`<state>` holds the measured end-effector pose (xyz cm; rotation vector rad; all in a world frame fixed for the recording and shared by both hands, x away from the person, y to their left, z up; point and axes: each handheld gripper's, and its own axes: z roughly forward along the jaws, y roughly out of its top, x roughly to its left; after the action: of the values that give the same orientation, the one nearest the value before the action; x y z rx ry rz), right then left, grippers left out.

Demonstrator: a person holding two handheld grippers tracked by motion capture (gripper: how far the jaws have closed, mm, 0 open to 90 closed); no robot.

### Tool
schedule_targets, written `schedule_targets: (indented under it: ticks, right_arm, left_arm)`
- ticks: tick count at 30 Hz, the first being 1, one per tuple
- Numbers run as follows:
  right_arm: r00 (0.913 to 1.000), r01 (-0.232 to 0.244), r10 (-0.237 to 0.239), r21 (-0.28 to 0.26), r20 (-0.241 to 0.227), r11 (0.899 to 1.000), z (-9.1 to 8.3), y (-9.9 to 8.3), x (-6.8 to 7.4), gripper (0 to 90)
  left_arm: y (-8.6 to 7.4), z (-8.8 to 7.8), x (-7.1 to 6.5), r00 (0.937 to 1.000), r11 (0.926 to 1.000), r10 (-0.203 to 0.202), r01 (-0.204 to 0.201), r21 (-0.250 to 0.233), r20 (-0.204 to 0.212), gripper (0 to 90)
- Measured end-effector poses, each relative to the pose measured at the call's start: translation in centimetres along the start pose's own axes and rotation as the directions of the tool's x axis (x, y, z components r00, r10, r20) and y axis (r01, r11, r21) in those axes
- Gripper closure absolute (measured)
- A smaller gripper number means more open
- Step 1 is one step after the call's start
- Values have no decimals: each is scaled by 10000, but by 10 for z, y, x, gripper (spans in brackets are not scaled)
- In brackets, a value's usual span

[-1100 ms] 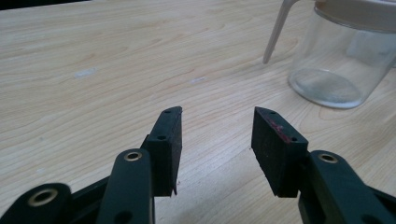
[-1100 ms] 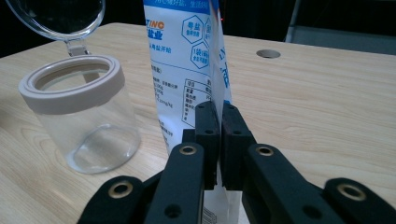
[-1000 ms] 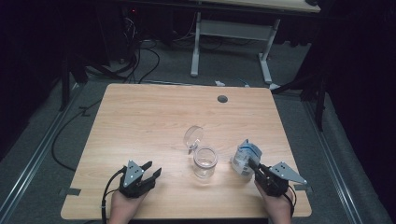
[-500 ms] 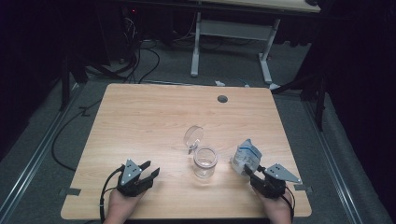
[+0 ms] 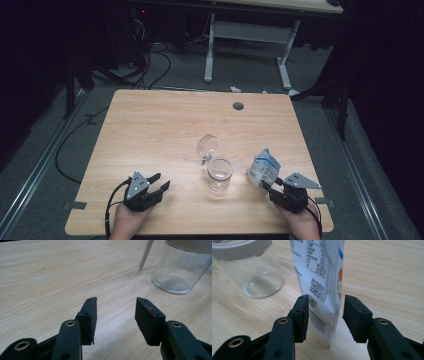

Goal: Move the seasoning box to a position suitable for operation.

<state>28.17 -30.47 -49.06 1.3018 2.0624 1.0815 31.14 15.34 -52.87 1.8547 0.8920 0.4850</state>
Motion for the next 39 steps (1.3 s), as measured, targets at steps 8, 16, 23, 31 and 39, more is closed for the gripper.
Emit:
schedule_targets:
  ticks: [8, 16, 23, 31, 39]
  right_arm:
    - [9988, 198, -227, -651, -431, 9977, -6, 6, -7, 684]
    - [9980, 420, -470, -1135, -425, 9926, -5, 4, -6, 828]
    - [9932, 1112, -1141, -972, -247, 9890, -6, 9, 1, 889]
    - [9905, 1291, -1301, -237, -451, 9913, -4, 27, 6, 895]
    - [9908, 1105, -1020, 964, -893, 9892, -4, 53, 5, 896]
  left_arm:
    - [-1, 1, 0, 9999, 10000, -70, 71, 31, -77, 523]
    - [-1, -1, 2, 9998, 9998, -180, 180, -49, -110, 520]
    - [-1, -3, 2, 9997, 9997, -205, 204, -119, -128, 518]
    - [-1, -4, 2, 9997, 9996, -234, 233, -133, -118, 516]
    - [-2, -5, 3, 9994, 9994, -320, 319, -153, -101, 515]
